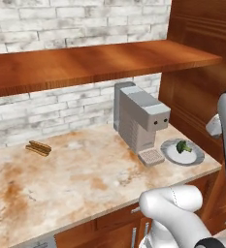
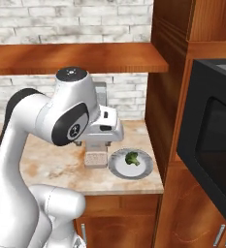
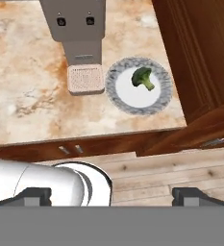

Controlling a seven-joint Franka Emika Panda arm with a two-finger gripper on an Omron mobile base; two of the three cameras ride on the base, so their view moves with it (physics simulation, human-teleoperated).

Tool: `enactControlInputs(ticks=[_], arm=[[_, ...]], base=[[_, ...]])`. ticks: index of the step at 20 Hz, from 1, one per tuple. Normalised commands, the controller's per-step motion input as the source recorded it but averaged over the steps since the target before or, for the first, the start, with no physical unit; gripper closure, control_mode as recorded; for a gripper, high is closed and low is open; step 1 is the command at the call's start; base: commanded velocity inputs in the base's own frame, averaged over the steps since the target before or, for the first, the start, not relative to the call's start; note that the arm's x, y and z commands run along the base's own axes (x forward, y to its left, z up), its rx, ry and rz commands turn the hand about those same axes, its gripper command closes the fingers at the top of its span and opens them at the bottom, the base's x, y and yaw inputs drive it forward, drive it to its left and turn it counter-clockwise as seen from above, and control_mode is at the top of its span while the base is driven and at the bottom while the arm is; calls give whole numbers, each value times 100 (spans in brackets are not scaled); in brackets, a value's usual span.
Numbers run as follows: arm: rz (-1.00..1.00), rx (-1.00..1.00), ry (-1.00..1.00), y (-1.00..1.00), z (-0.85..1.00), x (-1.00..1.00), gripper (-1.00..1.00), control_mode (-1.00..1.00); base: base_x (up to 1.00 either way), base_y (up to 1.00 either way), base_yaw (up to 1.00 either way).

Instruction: Pick the broccoli from the counter and place it in the microwave. Then turn on the microwave.

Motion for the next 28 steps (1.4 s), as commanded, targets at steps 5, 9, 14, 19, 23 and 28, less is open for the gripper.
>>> enactControlInputs(ticks=[5, 9, 14, 19, 23, 28], arm=[[9, -1, 6, -3, -47, 50, -100, -100], [8, -2, 4, -12, -41, 41, -100, -100], [6, -3, 5, -20, -46, 41, -100, -100], [6, 0, 7, -14, -39, 39, -100, -100], [6, 0, 0, -20, -29, 32, -100, -100], [5, 0, 0, -13, -30, 31, -100, -100]], base=[[0, 0, 0], [0, 0, 0], [0, 0, 0], [0, 0, 0], [0, 0, 0], [0, 0, 0]])
